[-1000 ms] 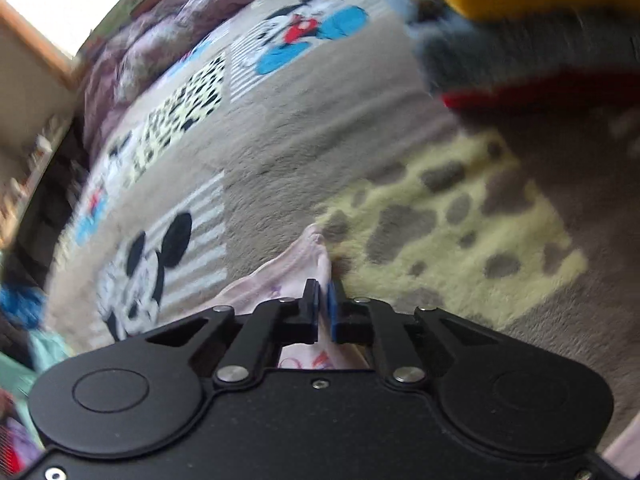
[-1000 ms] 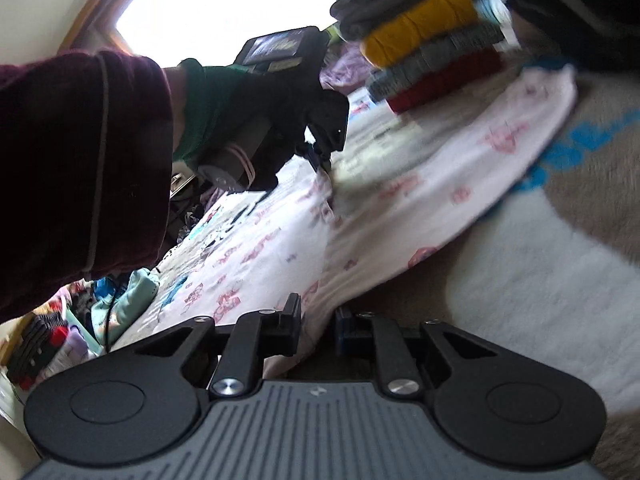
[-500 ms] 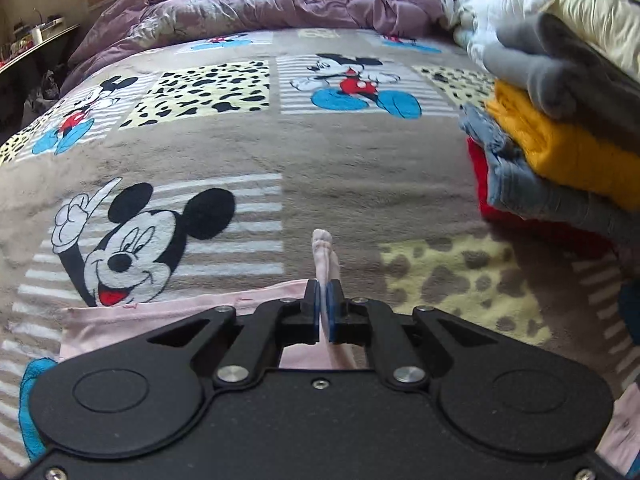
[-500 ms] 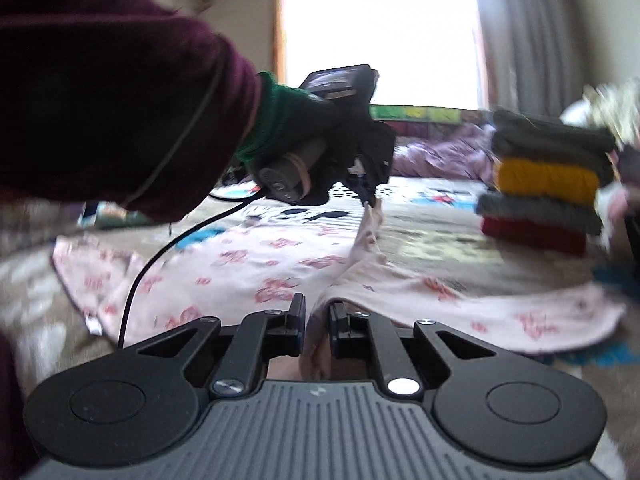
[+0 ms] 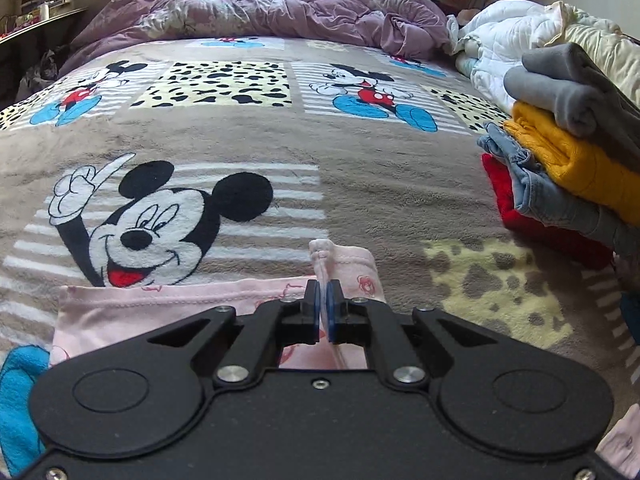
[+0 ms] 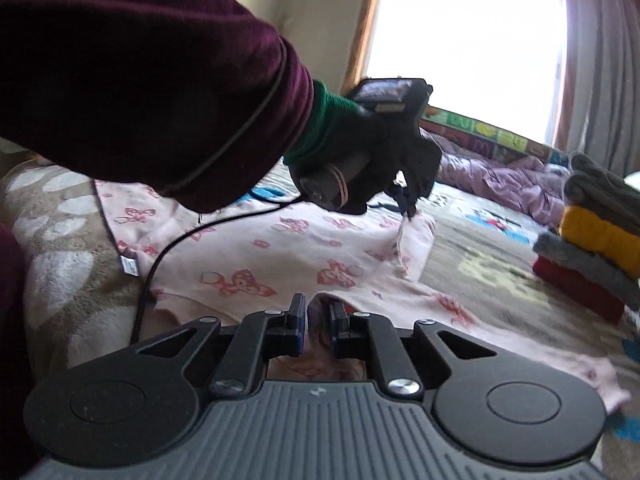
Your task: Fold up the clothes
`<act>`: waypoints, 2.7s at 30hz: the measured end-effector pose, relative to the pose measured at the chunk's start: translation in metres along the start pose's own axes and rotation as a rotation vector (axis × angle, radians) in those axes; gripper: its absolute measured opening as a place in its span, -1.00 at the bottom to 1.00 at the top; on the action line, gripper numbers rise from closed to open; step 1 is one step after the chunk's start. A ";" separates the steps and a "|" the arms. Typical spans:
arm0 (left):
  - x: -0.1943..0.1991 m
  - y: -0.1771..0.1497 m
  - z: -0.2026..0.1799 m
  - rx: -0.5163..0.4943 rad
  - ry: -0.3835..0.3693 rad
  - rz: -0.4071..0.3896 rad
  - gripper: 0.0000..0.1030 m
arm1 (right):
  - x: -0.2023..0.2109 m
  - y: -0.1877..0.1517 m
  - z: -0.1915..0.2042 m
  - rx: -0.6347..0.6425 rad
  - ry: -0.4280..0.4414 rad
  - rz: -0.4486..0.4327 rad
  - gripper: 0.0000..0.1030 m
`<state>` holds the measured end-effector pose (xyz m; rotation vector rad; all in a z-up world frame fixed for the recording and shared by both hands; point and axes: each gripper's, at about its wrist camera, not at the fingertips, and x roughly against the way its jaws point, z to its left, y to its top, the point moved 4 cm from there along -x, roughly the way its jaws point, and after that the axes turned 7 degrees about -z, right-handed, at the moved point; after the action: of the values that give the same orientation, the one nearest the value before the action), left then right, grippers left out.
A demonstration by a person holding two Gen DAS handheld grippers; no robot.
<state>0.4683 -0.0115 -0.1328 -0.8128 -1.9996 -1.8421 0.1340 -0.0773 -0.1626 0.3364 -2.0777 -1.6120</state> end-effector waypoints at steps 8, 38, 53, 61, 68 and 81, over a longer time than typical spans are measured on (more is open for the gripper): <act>0.008 -0.006 0.007 -0.046 -0.002 -0.027 -0.95 | -0.017 -0.010 0.012 0.054 0.050 0.091 -0.73; 0.131 -0.140 -0.289 -1.004 -0.489 0.172 -0.10 | -0.018 -0.018 0.029 0.186 0.000 0.078 -0.65; 0.148 -0.114 -0.266 -0.829 -0.274 0.062 -0.99 | -0.019 -0.016 0.034 0.201 -0.028 0.064 -0.46; 0.248 -0.025 -0.124 -0.323 -0.175 -0.190 -0.99 | -0.015 -0.012 0.035 0.202 -0.046 0.048 -0.10; 0.283 -0.031 0.004 0.023 -0.079 -0.257 -0.99 | -0.003 -0.012 0.040 0.206 -0.038 0.037 0.26; 0.261 -0.096 0.120 0.334 -0.042 -0.258 -0.99 | 0.023 -0.011 0.039 0.190 -0.019 0.008 0.28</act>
<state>0.2229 0.1564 -0.0761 -0.5202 -2.4466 -1.5548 0.0933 -0.0583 -0.1748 0.3776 -2.2498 -1.4210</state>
